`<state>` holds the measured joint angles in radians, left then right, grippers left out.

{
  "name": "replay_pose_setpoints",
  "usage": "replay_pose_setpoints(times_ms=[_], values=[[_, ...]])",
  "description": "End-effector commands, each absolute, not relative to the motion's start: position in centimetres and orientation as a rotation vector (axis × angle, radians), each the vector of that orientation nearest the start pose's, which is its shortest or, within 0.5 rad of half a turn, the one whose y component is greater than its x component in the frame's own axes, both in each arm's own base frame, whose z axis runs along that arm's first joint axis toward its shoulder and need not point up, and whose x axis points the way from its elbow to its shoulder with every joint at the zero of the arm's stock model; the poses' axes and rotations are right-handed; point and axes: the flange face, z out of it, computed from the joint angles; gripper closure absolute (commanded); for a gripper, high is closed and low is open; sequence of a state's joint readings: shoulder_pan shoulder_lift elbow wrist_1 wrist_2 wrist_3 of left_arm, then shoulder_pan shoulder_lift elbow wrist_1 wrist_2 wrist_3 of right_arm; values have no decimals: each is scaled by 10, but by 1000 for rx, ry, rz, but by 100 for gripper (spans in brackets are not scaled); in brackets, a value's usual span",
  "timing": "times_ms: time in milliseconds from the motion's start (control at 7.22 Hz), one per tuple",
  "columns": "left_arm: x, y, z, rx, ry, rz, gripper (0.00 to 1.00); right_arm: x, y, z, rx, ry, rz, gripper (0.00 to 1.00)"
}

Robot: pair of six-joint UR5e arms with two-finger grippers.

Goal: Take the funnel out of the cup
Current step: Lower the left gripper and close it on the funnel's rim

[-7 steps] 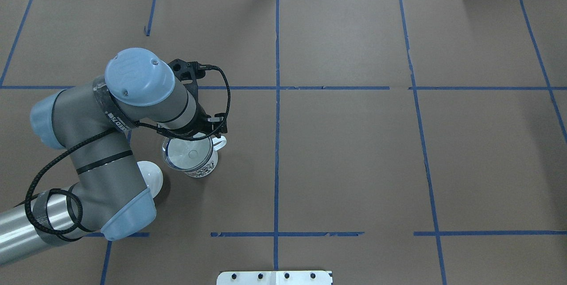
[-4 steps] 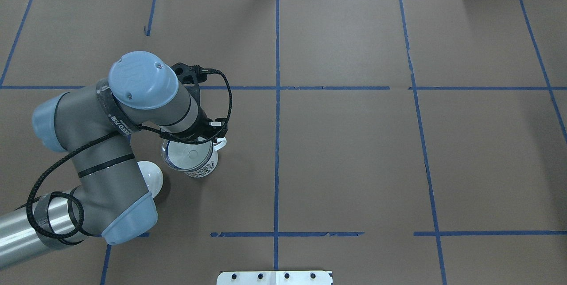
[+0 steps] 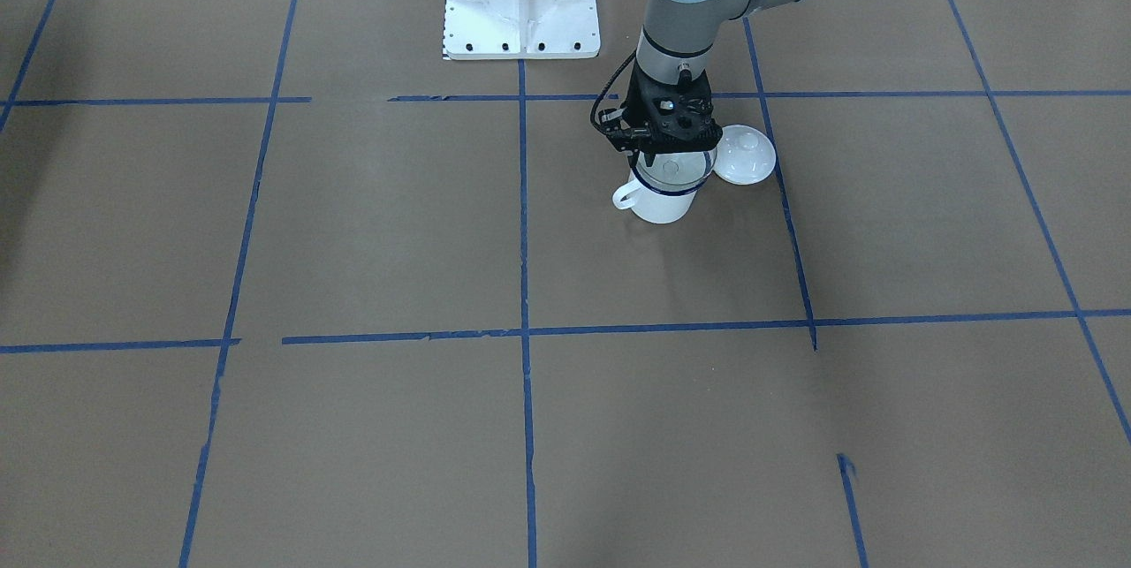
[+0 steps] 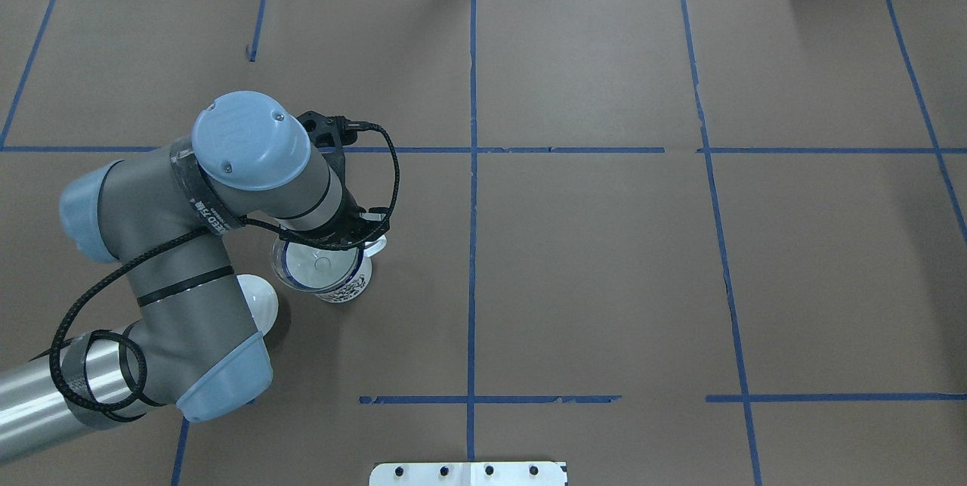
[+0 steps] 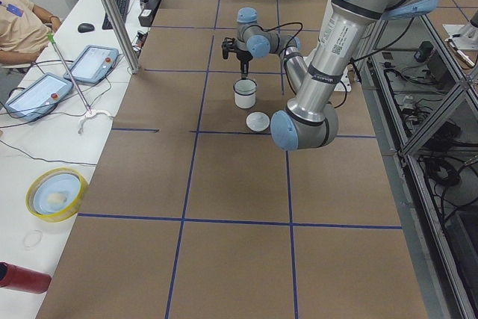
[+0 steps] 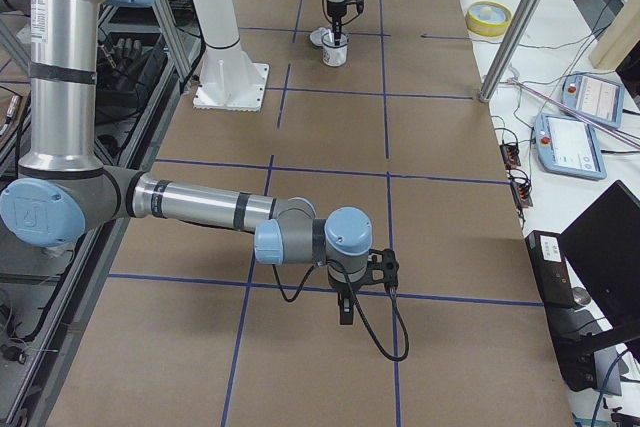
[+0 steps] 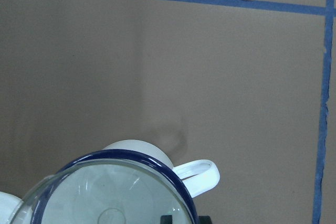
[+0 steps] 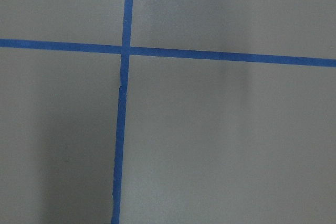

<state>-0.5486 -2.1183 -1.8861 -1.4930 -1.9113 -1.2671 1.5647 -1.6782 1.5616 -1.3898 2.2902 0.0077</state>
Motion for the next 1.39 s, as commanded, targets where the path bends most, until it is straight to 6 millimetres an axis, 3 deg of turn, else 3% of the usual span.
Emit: replay_pose_setpoints(times_ms=[0, 416, 554, 693, 831, 970, 1247], values=[[473, -403, 221, 27, 846, -90, 74, 65, -449, 699, 57, -720, -22, 0], [477, -400, 222, 23, 841, -86, 74, 65, -449, 699, 57, -720, -23, 0], [476, -400, 221, 24, 844, -85, 82, 65, -449, 699, 57, -720, -23, 0], [475, -400, 221, 25, 844, -86, 100, 65, -449, 699, 57, -720, -23, 0], [473, -399, 221, 21, 835, -87, 100, 65, -449, 699, 57, -720, -22, 0], [467, -396, 216, 17, 826, -87, 100, 65, -449, 699, 57, -720, -22, 0], [431, -378, 186, 29, 838, -83, 100, 65, -449, 699, 57, -720, -22, 0]])
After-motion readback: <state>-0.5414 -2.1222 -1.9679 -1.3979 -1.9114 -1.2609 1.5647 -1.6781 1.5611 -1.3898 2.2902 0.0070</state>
